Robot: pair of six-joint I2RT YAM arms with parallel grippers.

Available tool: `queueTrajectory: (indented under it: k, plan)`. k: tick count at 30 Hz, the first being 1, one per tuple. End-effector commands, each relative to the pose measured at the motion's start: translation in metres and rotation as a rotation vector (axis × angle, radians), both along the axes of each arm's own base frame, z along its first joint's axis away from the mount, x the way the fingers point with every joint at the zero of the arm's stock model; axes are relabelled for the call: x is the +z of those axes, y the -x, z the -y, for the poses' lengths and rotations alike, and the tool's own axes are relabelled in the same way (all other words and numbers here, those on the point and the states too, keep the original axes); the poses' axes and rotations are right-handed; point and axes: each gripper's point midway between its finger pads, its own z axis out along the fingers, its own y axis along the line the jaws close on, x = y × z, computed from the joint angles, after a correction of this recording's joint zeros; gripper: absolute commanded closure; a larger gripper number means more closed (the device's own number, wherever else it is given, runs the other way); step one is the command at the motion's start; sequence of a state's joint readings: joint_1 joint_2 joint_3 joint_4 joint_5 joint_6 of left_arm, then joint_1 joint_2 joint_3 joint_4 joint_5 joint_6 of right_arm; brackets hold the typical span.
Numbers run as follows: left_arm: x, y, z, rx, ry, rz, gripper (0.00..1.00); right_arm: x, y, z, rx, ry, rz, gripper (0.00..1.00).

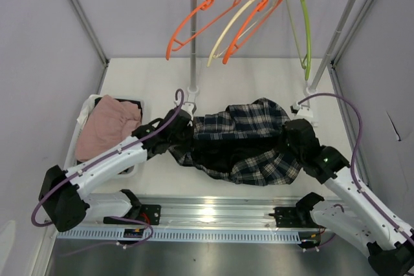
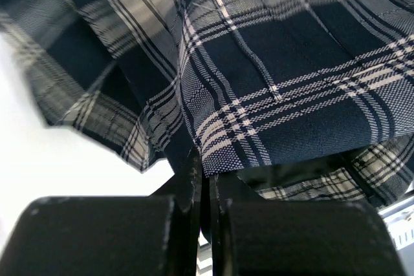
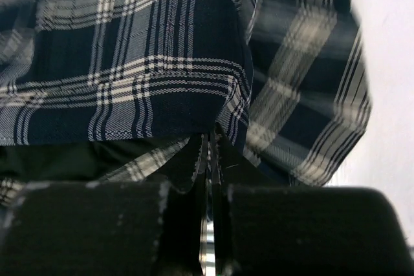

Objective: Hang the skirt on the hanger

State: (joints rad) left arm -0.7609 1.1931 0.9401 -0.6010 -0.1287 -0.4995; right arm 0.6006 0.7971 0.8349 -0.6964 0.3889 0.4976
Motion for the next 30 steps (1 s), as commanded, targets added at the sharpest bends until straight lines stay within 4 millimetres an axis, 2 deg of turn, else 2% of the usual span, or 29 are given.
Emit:
queueTrajectory:
  k: [1, 3, 4, 10, 14, 17, 18, 19, 20, 24, 26, 30]
  plan:
    - [-0.019, -0.015, -0.005, 0.095, 0.040, -0.002, 1.00, -0.016, 0.000, 0.013, -0.077, -0.079, 0.000, 1.00]
    - [-0.034, -0.015, -0.003, 0.088, 0.018, -0.034, 1.00, -0.026, 0.001, 0.007, -0.061, -0.094, -0.031, 1.00]
    - [-0.036, -0.017, -0.001, 0.086, 0.022, -0.032, 1.00, -0.032, 0.000, 0.006, -0.068, -0.084, -0.057, 1.00]
    - [-0.046, -0.029, 0.008, 0.084, 0.010, -0.044, 0.98, -0.036, -0.014, 0.001, -0.075, -0.053, -0.091, 0.98]
    - [-0.051, -0.036, 0.015, 0.073, 0.012, -0.051, 0.89, -0.055, -0.019, 0.003, -0.084, -0.034, -0.155, 0.94]
    - [-0.054, -0.037, 0.020, 0.055, 0.019, -0.056, 0.80, -0.063, -0.022, 0.002, -0.080, -0.031, -0.189, 0.86]
    - [-0.054, -0.037, 0.021, 0.048, 0.023, -0.058, 0.78, -0.064, -0.023, 0.000, -0.070, -0.035, -0.190, 0.79]
    - [-0.055, -0.037, 0.022, 0.042, 0.019, -0.060, 0.76, -0.064, -0.024, 0.000, -0.070, -0.037, -0.194, 0.75]
    - [-0.058, -0.039, 0.023, 0.038, 0.016, -0.064, 0.70, -0.064, -0.026, 0.000, -0.069, -0.038, -0.199, 0.74]
    - [-0.060, -0.037, 0.025, 0.022, 0.031, -0.063, 0.56, -0.074, -0.033, 0.000, -0.074, -0.027, -0.241, 0.78]
    - [-0.062, -0.034, 0.024, 0.018, 0.031, -0.066, 0.55, -0.075, -0.036, 0.001, -0.077, -0.023, -0.245, 0.82]
    - [-0.053, -0.024, 0.023, -0.002, 0.074, -0.060, 0.55, -0.082, -0.041, 0.009, -0.098, -0.008, -0.270, 0.83]
